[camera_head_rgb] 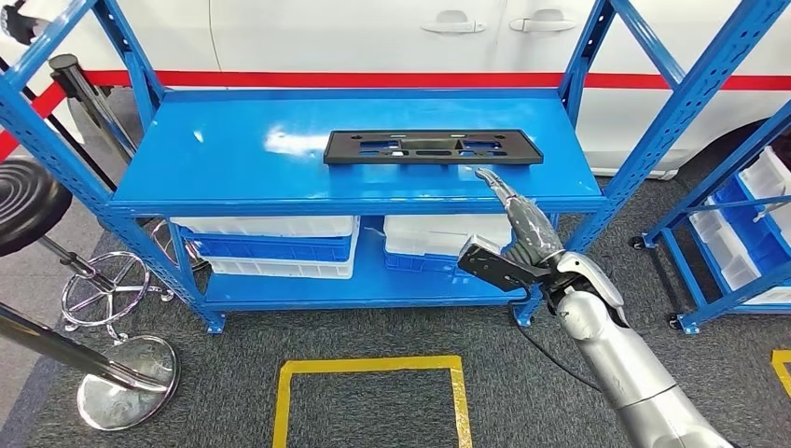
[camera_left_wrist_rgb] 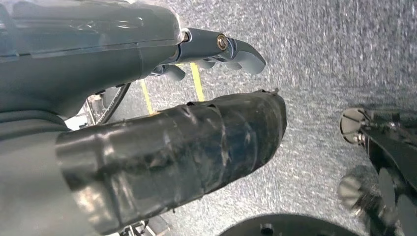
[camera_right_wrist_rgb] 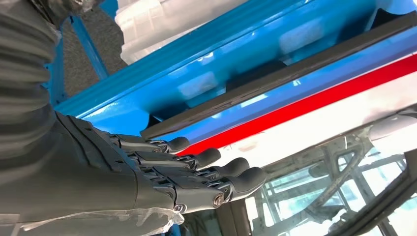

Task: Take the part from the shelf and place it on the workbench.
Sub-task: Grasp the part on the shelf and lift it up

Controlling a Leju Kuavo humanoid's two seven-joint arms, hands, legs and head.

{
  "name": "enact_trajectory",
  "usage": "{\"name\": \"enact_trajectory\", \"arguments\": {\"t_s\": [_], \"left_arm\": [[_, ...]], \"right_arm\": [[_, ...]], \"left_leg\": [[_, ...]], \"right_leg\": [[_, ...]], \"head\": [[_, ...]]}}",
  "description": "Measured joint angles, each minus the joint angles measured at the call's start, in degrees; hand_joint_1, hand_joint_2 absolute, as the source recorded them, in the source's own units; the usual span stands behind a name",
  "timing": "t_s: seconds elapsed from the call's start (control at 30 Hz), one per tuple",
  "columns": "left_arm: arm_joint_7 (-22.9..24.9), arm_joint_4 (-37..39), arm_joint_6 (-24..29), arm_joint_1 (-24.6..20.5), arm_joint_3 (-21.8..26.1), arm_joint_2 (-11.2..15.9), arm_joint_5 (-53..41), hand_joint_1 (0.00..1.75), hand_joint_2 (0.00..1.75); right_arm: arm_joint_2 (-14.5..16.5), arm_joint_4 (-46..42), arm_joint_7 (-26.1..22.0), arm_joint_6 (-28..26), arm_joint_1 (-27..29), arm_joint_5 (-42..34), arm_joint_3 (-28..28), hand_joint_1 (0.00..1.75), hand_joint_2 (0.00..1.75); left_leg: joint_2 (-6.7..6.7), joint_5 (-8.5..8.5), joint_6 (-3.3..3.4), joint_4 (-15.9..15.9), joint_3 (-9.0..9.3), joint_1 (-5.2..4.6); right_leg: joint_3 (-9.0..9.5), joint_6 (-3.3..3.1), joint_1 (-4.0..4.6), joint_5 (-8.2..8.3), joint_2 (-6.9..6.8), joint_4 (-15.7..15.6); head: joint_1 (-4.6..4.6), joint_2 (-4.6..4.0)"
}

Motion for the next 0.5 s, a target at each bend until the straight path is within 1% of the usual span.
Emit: {"name": "enact_trajectory", "arguments": {"t_s": [0.03,0.07,0.1,0.13,0.2,0.23,0.27,0.3,0.37,0.4,0.43,0.47,0.5], "left_arm": [[0.0,0.0,0.0,0.0,0.0,0.0,0.0,0.0,0.0],[0.0,0.0,0.0,0.0,0.0,-0.1,0.0,0.0,0.0],[0.0,0.0,0.0,0.0,0.0,-0.1,0.0,0.0,0.0],[0.0,0.0,0.0,0.0,0.0,-0.1,0.0,0.0,0.0],[0.0,0.0,0.1,0.0,0.0,0.0,0.1,0.0,0.0],[0.0,0.0,0.2,0.0,0.0,0.0,0.2,0.0,0.0],[0.0,0.0,0.3,0.0,0.0,0.0,0.2,0.0,0.0],[0.0,0.0,0.4,0.0,0.0,0.0,0.3,0.0,0.0],[0.0,0.0,0.4,0.0,0.0,-0.1,0.3,0.0,0.0],[-0.1,0.0,0.5,0.0,0.0,-0.1,0.4,0.0,0.0],[-0.1,0.0,0.5,0.1,0.0,-0.1,0.4,0.0,0.0],[-0.2,0.0,0.6,0.1,0.0,-0.1,0.4,0.0,0.0],[-0.3,0.0,0.7,0.1,0.0,0.0,0.4,0.0,0.0]], "right_arm": [[0.0,0.0,0.0,0.0,-0.1,0.0,0.0,0.0,1.75],[0.0,0.0,0.0,0.0,-0.1,0.0,0.0,0.0,1.75],[0.0,0.0,0.0,0.0,-0.2,0.0,0.0,0.0,1.75],[0.0,0.0,0.0,-0.1,-0.2,0.1,0.0,0.0,1.75],[0.0,0.0,0.3,-0.7,-0.2,1.1,0.0,0.0,1.75],[0.1,0.0,0.5,-1.2,-0.2,1.8,0.0,0.0,1.75],[0.1,0.0,0.8,-1.8,-0.2,2.5,0.0,0.0,1.75],[0.2,0.0,1.0,-2.1,-0.3,3.1,0.0,0.0,1.75],[0.2,0.0,1.2,-2.4,-0.3,3.5,0.0,0.0,1.75],[0.2,0.1,1.2,-2.4,-0.2,3.6,0.0,0.0,1.75],[0.2,0.2,1.2,-2.4,-0.2,3.7,0.0,0.0,1.75],[0.2,0.2,1.2,-2.4,-0.2,3.7,0.0,0.0,1.75],[0.2,0.2,1.3,-2.4,-0.2,3.8,0.0,0.0,1.75]], "left_leg": [[-0.03,-0.16,-0.17,0.2,-0.01,-0.1],[-0.05,-0.29,-0.37,0.4,-0.09,-0.2],[-0.05,-0.36,-0.61,0.5,-0.2,-0.29],[-0.06,-0.37,-0.86,0.4,-0.29,-0.37],[-0.05,-0.49,-1.43,0.4,-0.29,-0.36],[-0.03,-1.03,-1.72,1.0,-0.49,-0.35],[-0.02,-2.13,-1.97,2.6,-1.18,-0.32],[-0.01,-3.71,-2.18,5.2,-2.4,-0.22],[0.0,-7.04,-2.5,12.3,-5.86,-0.09],[0.0,-7.63,-2.59,14.8,-7.12,-0.04],[0.01,-7.25,-2.63,15.6,-7.59,-0.02],[0.01,-5.88,-2.61,14.3,-7.06,-0.01],[0.02,-3.78,-2.51,11.1,-5.58,-0.01]], "right_leg": [[1.89,-0.22,0.12,1.51,0.0,-3.9],[3.24,-0.47,0.25,2.44,0.02,-6.9],[3.87,-0.69,0.39,2.66,0.05,-8.5],[3.92,-0.91,0.56,2.44,0.09,-8.8],[3.93,-1.46,0.36,2.66,0.11,-9.2],[4.06,-1.78,0.19,2.78,0.09,-9.4],[4.18,-2.11,0.01,2.89,0.04,-9.7],[4.26,-2.37,-0.03,2.94,-0.02,-9.8],[4.19,-2.72,0.11,2.84,-0.11,-9.7],[4.15,-2.8,0.18,2.76,-0.13,-9.6],[4.14,-2.84,0.21,2.68,-0.13,-9.5],[4.17,-2.83,0.22,2.58,-0.09,-9.4],[4.25,-2.74,0.22,2.45,-0.04,-9.3]], "head": [[0.0,0.0],[-0.01,0.0],[-0.02,0.0],[-0.03,0.0],[-0.03,0.0],[-0.04,0.0],[-0.05,0.0],[-0.07,0.0],[-0.08,0.0],[-0.08,0.0],[-0.08,0.0],[-0.09,0.0],[-0.09,0.0]]}}
